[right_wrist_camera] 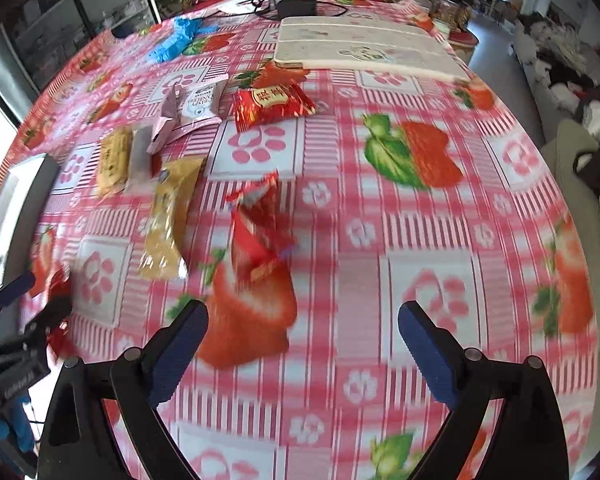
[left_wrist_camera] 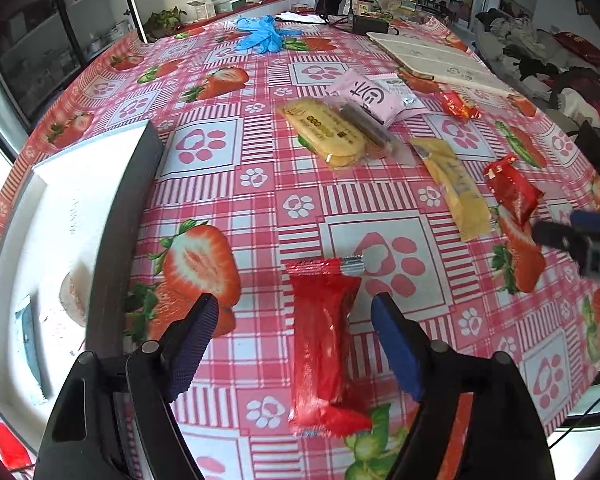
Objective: Organize snacks
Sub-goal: 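Lower open left gripper over red bar while right gripper straddles red wrapper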
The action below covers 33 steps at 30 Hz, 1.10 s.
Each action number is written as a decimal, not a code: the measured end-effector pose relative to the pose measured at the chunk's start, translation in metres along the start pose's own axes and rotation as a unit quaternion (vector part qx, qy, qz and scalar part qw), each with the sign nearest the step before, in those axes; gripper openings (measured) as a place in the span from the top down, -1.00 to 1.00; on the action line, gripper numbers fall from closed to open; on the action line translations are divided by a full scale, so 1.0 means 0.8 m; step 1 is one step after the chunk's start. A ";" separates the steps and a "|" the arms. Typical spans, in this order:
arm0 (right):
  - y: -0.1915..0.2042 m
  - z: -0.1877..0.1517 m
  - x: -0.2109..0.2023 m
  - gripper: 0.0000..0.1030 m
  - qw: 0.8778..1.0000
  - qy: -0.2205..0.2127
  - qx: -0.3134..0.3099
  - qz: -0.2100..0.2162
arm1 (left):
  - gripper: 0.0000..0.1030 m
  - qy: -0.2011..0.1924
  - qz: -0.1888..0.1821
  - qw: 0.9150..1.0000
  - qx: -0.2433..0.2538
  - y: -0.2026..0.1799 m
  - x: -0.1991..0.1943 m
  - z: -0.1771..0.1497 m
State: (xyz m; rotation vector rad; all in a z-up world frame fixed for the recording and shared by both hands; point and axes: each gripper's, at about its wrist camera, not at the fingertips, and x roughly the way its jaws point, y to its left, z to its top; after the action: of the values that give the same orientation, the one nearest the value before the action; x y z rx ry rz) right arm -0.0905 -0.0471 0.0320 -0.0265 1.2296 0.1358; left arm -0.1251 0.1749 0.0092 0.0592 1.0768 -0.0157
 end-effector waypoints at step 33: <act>0.033 0.003 0.038 -1.00 0.994 -0.110 -0.016 -0.001 | -1.00 -0.068 -0.011 0.997 -0.023 0.010 0.017 -0.005</act>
State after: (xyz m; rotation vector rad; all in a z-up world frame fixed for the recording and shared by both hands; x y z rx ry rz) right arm -0.0815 -0.0180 0.0056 -0.0396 1.0077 0.1524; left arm -0.1219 0.1835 -0.0047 0.0046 0.9408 -0.0142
